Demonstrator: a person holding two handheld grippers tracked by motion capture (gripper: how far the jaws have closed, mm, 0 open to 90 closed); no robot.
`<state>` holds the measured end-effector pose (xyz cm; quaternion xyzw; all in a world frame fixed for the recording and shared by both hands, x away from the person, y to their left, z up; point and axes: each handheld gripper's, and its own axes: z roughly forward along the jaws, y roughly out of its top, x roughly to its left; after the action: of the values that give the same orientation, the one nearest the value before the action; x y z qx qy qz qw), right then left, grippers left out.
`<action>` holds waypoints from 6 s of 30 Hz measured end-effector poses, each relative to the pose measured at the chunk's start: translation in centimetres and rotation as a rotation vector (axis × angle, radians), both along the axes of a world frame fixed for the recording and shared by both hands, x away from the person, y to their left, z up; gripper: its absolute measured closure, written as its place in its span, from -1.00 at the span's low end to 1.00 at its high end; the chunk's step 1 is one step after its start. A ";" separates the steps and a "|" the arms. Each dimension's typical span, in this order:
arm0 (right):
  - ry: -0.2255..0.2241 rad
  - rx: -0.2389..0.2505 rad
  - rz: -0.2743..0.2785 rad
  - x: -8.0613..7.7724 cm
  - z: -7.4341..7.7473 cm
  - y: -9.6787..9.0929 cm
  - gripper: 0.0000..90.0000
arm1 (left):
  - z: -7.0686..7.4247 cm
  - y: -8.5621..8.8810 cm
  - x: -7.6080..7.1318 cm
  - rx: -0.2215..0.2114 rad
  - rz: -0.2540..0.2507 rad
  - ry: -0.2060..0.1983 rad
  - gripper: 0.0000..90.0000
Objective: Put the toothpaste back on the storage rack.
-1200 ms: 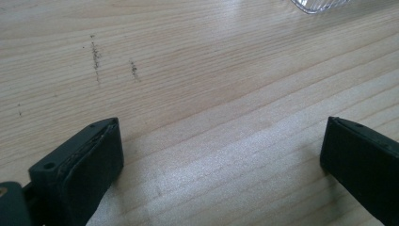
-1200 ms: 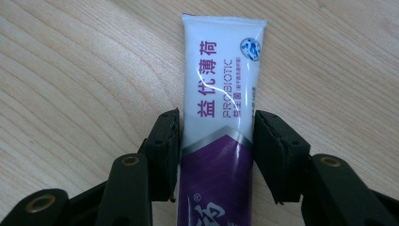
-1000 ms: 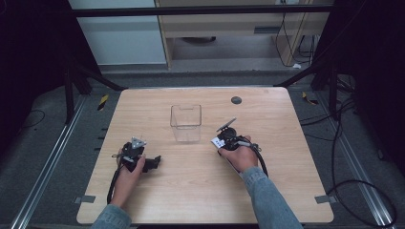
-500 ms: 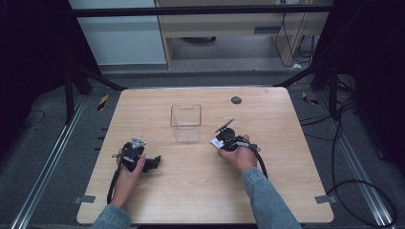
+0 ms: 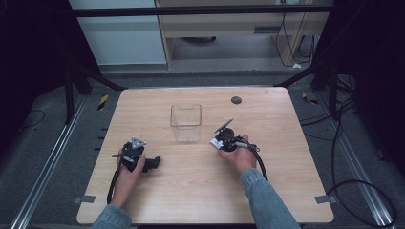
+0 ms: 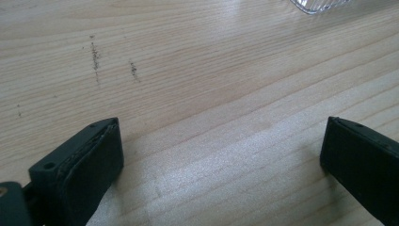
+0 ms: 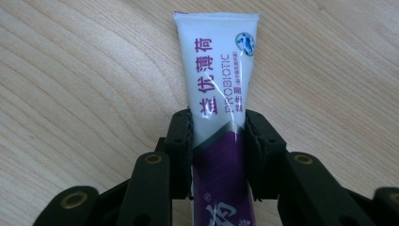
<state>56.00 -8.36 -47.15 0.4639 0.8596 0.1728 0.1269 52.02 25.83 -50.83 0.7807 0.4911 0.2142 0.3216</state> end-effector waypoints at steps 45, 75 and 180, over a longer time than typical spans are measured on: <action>-0.168 0.136 -0.090 0.7 5.4 -3.5 0.76 | 0.0 0.0 0.0 0.000 0.000 0.001 -1.00; -0.370 0.255 -0.150 0.7 8.7 -4.8 0.77 | 0.0 0.0 0.1 0.003 -0.003 0.002 -1.00; -0.745 0.494 -0.057 5.7 15.0 8.5 0.77 | 0.0 -0.1 0.3 0.001 -0.006 0.001 -1.00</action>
<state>61.71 0.16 -32.14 0.4099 0.6752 0.5245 0.3178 52.30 25.71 -50.81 0.7825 0.4888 0.2131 0.3216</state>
